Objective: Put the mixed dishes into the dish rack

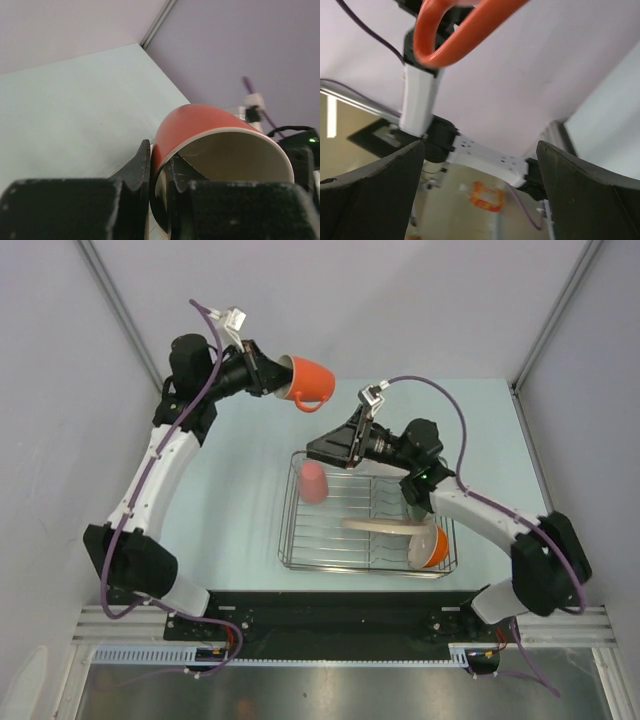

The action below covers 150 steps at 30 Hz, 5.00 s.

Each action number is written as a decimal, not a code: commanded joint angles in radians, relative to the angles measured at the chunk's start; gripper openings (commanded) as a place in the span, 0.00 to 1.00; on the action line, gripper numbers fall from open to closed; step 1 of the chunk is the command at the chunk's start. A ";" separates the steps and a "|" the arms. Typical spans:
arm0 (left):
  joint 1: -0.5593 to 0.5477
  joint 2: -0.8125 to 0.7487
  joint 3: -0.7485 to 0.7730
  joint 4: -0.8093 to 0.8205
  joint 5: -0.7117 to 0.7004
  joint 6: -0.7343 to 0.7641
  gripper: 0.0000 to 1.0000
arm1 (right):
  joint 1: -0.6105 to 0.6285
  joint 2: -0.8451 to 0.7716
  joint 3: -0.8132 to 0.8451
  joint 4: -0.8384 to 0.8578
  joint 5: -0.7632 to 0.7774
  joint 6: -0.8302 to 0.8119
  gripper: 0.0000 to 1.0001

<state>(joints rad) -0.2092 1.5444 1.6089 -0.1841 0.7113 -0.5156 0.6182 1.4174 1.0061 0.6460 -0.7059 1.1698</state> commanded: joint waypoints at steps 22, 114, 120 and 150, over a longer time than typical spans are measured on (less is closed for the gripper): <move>-0.002 -0.214 -0.176 0.179 -0.121 0.086 0.00 | 0.020 0.307 0.017 0.883 0.194 0.591 0.90; 0.206 -0.543 -0.428 -0.523 -0.182 0.588 1.00 | 0.545 -0.075 0.293 -1.112 0.904 -1.036 0.00; 0.206 -0.569 -0.460 -0.511 -0.208 0.591 1.00 | 0.548 0.006 0.255 -1.056 0.925 -1.024 0.00; 0.235 -0.563 -0.497 -0.483 -0.219 0.586 1.00 | 0.601 0.267 0.243 -1.079 1.263 -0.917 0.00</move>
<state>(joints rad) 0.0162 1.0008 1.1202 -0.6971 0.4988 0.0620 1.2217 1.6844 1.2247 -0.4664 0.4397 0.2028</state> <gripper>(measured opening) 0.996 0.196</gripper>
